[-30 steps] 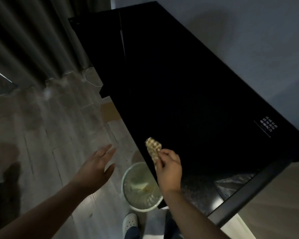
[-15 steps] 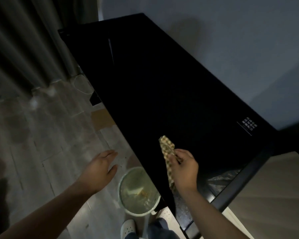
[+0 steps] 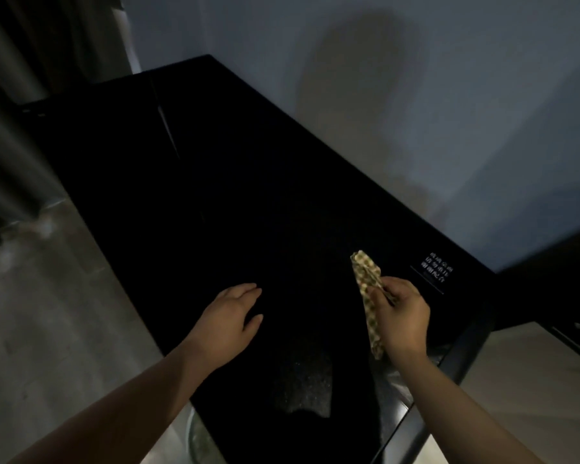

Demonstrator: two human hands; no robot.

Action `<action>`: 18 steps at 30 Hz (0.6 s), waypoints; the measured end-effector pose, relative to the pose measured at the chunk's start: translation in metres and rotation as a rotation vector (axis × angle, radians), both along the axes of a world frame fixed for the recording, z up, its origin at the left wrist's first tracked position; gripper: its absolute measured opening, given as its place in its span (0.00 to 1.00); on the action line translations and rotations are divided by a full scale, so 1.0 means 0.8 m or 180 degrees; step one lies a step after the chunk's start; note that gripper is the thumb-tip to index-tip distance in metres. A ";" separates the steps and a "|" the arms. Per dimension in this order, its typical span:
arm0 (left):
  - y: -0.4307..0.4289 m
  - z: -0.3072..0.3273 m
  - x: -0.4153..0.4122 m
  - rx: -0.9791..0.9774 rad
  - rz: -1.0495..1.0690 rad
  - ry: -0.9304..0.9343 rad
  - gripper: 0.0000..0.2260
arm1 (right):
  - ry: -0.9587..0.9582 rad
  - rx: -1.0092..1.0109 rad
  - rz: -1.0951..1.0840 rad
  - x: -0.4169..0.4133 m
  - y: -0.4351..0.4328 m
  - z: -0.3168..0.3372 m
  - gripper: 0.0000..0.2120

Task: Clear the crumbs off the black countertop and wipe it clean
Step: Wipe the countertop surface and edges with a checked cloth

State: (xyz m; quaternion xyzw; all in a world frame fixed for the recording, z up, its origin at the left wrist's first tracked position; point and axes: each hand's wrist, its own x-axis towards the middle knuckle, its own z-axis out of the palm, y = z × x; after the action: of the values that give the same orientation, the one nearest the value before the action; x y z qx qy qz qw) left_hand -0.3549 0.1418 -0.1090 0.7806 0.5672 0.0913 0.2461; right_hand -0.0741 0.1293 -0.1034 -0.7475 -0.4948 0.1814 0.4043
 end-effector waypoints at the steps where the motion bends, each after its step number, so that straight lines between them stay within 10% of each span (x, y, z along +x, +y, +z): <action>1: 0.008 -0.002 0.007 0.0028 -0.0007 0.0012 0.24 | -0.0031 0.0034 -0.0031 0.008 0.010 -0.001 0.07; 18: 0.132 -0.066 0.024 0.0638 -0.0668 0.0227 0.28 | -0.0284 0.0078 -0.0973 0.101 0.179 -0.048 0.12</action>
State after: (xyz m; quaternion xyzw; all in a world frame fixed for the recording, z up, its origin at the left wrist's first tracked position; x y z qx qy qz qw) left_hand -0.3361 0.2474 -0.1621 0.8590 0.4789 0.0935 0.1548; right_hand 0.0066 0.2727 -0.1418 -0.8164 -0.3949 0.0783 0.4140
